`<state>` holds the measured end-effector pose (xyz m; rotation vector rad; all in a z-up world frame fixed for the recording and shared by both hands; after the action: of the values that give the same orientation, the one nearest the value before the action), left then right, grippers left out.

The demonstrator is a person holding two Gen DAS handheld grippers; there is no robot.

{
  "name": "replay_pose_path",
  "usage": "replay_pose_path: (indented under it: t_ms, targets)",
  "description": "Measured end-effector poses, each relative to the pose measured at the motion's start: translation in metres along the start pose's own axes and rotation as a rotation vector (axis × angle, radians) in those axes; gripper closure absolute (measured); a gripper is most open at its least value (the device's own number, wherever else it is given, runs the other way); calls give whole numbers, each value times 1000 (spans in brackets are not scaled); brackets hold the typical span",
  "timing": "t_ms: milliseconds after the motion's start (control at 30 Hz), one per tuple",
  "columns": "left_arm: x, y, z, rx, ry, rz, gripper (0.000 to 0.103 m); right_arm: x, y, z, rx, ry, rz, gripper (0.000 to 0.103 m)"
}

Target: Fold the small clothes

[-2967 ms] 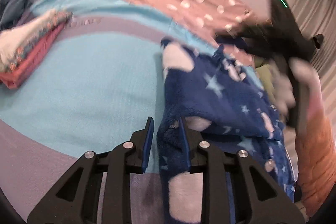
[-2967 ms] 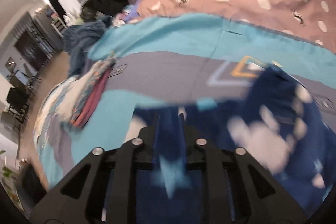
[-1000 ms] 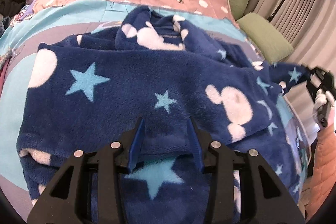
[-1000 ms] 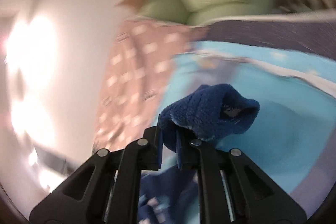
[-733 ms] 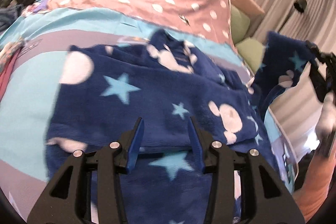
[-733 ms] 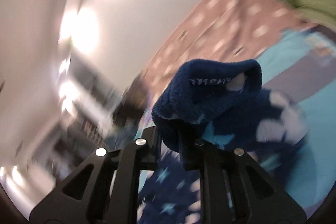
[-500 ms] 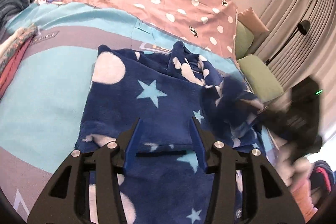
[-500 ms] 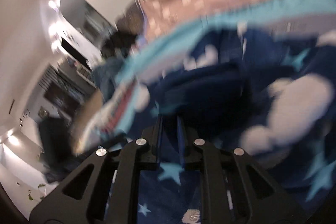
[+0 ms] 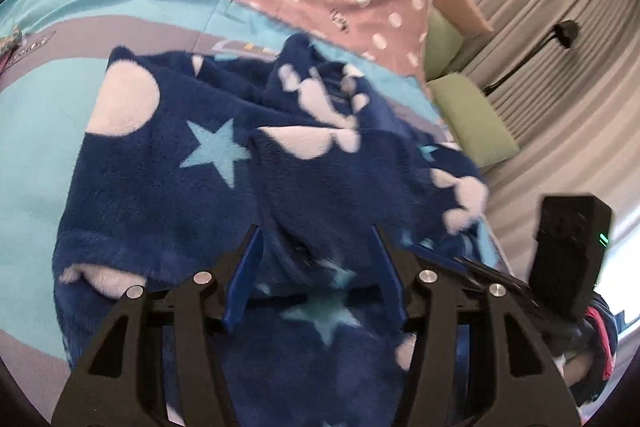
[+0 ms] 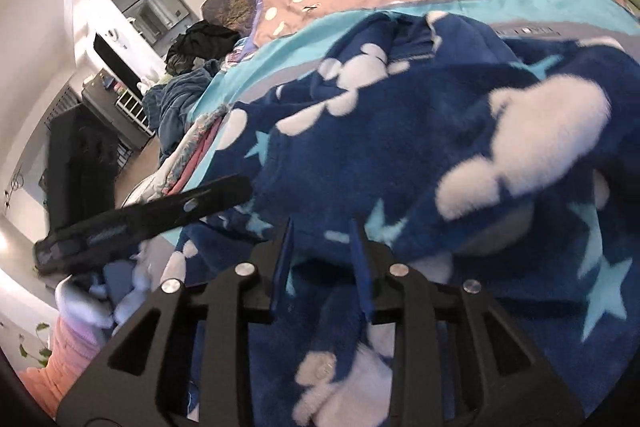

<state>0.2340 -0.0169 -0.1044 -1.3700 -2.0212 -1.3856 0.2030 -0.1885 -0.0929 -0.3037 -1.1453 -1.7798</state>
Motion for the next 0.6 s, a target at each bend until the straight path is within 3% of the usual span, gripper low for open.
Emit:
replay_pose_path:
  t_ms: [100, 133, 167, 267, 400, 467, 533, 600]
  targets:
    - [-17, 4, 2, -11, 12, 35, 52, 20, -2, 1, 33, -38, -43, 69]
    - [-23, 6, -2, -14, -18, 44, 78, 29, -3, 1, 54, -63, -61, 60]
    - [-25, 8, -6, 3, -73, 45, 97, 39, -4, 0, 76, -93, -80, 56]
    - [-4, 20, -26, 14, -216, -32, 96, 66, -3, -19, 70, -143, -120, 54]
    - [46, 51, -52, -62, -232, -165, 96, 96, 2, -75, -32, -316, -165, 54]
    - [73, 69, -53, -94, -211, -237, 95, 107, -2, -107, -113, -420, -146, 52]
    - [91, 87, -39, -116, -121, -296, 95, 112, -7, -121, -151, -448, -129, 51]
    - [90, 95, -12, -112, -14, -303, 93, 111, -14, -127, -155, -451, -115, 51]
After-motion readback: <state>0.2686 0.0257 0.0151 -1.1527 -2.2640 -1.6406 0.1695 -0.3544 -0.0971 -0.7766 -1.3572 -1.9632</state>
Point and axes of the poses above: each gripper's, at about its wrist camera, not at the fingertips, and x roughly against the way its jaws point, z to its left, y to its top, the point moved 6 cm from there along -x, roughly the way its jaws point, and after that the axes turned 2 degrees about y, right-handed, at the moved point
